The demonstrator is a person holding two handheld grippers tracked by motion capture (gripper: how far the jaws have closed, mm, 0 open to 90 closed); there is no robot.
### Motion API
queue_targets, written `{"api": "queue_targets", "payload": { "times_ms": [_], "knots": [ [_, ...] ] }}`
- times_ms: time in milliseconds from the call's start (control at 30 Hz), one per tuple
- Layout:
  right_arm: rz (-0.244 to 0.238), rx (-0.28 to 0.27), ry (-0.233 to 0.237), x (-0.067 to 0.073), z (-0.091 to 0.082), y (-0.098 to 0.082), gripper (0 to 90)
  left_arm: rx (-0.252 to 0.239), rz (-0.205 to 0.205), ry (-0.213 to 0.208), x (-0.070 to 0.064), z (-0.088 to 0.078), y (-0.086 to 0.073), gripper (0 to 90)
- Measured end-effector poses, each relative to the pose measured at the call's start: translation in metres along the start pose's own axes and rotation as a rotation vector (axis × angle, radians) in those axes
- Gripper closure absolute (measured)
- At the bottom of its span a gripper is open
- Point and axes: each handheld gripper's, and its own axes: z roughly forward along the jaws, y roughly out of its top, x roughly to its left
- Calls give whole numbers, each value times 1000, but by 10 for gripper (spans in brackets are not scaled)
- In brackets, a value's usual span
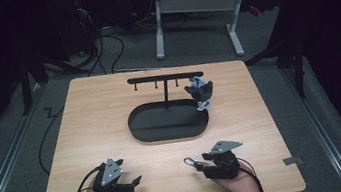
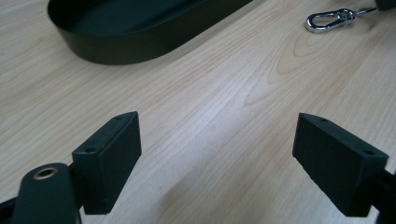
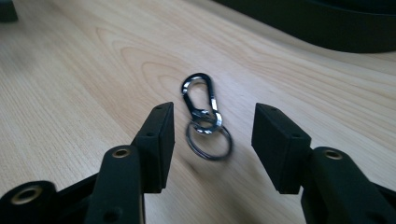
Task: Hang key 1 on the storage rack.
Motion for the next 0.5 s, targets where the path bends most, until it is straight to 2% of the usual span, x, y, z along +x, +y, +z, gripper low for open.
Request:
{"api": "queue_targets", "payload": {
  "times_ms": [100,233,333,400,500],
  "knots": [
    [-34,25,14,4,12,5,519,-6,-14,22,2,-11,-6,161],
    [-64,52,-6,6,21,9,581,-9,-35,44,6,-20,-12,161],
    [-82,55,-16,6,23,11,689,-13,-43,49,7,-24,-14,161],
    [-92,58,-23,7,23,11,723,-14,-44,50,7,-24,-14,161],
    [-93,69,-40,6,21,11,728,-16,-38,45,6,-22,-12,161]
  ]
}}
